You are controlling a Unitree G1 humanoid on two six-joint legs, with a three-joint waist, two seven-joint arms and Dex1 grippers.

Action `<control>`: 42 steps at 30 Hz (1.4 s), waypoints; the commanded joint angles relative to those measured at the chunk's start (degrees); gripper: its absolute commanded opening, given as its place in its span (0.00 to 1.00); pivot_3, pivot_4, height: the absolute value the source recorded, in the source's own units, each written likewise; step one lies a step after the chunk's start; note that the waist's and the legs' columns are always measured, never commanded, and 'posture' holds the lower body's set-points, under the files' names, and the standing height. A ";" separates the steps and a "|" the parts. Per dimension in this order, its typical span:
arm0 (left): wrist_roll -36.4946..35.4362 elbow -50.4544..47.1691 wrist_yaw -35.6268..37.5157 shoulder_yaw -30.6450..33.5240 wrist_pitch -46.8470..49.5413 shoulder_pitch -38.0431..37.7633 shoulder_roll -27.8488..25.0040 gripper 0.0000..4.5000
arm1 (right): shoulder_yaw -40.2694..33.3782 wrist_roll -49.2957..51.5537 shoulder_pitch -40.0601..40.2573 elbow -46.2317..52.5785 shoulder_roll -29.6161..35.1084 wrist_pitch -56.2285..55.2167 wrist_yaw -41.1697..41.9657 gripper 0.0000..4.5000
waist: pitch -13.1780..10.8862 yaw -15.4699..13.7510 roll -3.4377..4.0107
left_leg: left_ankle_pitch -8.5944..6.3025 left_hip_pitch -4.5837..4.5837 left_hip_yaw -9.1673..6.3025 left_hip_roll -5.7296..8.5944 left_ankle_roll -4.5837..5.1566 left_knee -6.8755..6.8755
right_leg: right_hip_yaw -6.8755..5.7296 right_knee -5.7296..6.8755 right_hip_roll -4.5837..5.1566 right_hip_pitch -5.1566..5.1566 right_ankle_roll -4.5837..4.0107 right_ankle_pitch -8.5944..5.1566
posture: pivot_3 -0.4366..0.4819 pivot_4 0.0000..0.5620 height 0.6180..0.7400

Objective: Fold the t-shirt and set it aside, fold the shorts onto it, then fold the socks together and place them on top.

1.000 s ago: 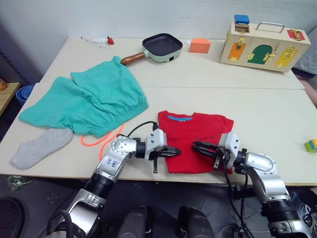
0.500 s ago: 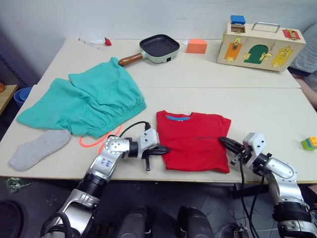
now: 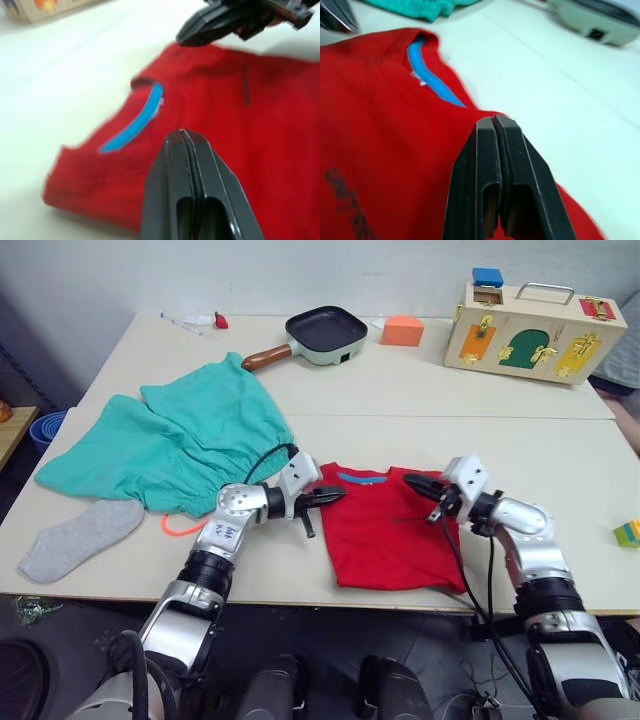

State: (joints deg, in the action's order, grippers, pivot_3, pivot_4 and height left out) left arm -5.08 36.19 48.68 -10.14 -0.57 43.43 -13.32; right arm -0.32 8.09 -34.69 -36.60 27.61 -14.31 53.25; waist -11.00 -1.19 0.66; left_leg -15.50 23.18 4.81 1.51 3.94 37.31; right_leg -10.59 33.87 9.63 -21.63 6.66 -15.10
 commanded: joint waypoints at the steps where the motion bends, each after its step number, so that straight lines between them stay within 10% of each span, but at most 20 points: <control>1: 2.94 5.31 -2.97 -0.25 -3.28 2.18 0.67 0.00 | -0.19 -1.32 -3.70 -7.30 -0.79 -2.88 -1.00 0.01 | 0.00 0.05 -0.01 | 0.00 0.02 0.05 0.01 0.01 -0.01 | -0.03 -0.06 0.00 0.00 0.00 0.00 | 0.48 0.27 1.00; 14: 3.33 7.07 -5.90 2.06 -5.59 0.71 -0.10 0.00 | -7.00 -0.78 -7.38 -25.25 4.40 -7.49 -6.17 0.01 | 0.00 1.13 -0.01 | -0.02 -0.12 0.11 0.00 -0.01 0.02 | 0.32 0.02 0.02 0.03 0.01 0.08 | 0.48 0.27 1.00; 20: -6.79 -0.19 1.92 7.56 -8.37 -1.78 1.12 0.00 | -14.61 12.39 -4.73 -13.53 4.92 -1.06 6.15 0.01 | -0.01 1.47 0.01 | -0.01 -0.09 0.13 -0.04 0.00 -0.03 | 0.33 -0.04 0.00 0.00 0.01 0.09 | 0.48 0.27 1.00; 34: -25.80 -42.52 20.13 9.37 10.46 -24.78 -15.62 0.89 | -9.99 29.34 11.02 19.70 28.06 79.71 12.74 0.97 | -0.06 1.43 0.14 | -0.74 -0.01 0.23 -0.32 -0.20 0.18 | 0.43 -0.46 0.34 -0.07 -0.06 0.05 | 0.48 0.27 1.00; 42: -26.24 -48.02 20.55 11.80 10.12 -32.44 -19.47 1.00 | -3.00 30.29 6.06 20.36 19.96 94.14 7.76 1.00 | 0.03 1.26 0.00 | -0.79 -0.07 0.32 -0.56 -0.36 0.26 | 0.48 -0.40 0.13 -0.09 -0.10 0.03 | 0.48 0.27 1.00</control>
State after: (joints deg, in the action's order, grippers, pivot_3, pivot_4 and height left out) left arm -30.48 -9.02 68.89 0.21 10.32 11.76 -32.23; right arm -7.24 37.28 -30.22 -17.75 50.32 76.46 61.89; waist -10.97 0.07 0.65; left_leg -16.32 23.11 5.15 0.91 3.54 37.57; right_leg -10.10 33.45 9.71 -21.72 6.55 -15.07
